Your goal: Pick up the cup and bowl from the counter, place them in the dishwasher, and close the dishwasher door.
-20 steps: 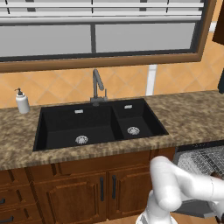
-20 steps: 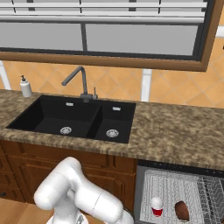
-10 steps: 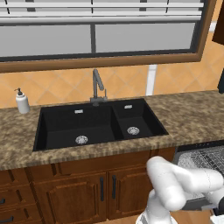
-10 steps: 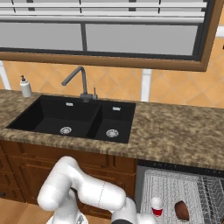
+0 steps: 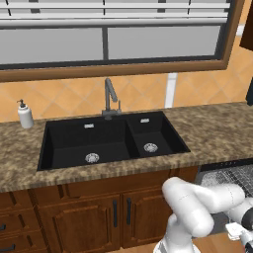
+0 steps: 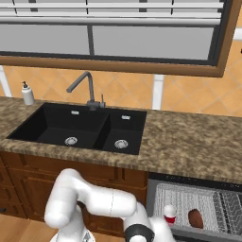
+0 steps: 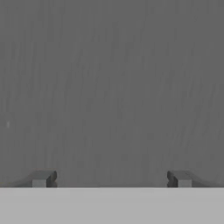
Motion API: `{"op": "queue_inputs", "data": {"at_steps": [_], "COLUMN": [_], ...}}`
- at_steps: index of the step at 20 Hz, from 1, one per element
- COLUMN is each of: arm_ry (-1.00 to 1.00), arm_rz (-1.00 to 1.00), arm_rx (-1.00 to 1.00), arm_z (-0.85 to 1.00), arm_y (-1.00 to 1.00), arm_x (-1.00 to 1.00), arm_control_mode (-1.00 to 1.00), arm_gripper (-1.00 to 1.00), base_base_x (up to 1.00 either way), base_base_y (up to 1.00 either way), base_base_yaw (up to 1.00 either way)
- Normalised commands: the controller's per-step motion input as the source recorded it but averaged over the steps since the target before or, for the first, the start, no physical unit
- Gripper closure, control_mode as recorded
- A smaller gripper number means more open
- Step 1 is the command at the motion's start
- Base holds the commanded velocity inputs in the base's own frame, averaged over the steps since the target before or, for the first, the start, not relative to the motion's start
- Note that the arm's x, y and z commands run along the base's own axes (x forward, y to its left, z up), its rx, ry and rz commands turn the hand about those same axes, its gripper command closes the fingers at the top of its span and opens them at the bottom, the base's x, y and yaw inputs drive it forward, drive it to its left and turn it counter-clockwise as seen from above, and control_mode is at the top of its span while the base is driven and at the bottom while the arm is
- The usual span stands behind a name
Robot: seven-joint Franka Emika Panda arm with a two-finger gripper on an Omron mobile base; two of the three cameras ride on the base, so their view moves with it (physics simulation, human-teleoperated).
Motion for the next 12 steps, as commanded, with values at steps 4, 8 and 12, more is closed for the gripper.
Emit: {"op": "queue_inputs", "data": {"at_steps": [4,8,12], "arm_ry": [-0.42,-0.45,-0.14], "arm_rz": [0.10,0.11,0.12], "arm_rx": [0.01,0.00,0.00], "arm_z": [0.00,0.00,-0.03], "arm_y": [-0.14,-0.09,-0.36], "arm_x": [1.00,1.00,1.00], "arm_control_mode": [-1.00,-1.00,-1.00], "arm_gripper": [-1.00,-1.00,-1.00], "base_base_x": [0.00,0.00,0.00], "base_base_y": [0.00,0.00,0.00], "base_base_yaw": [0.00,0.00,0.00]}}
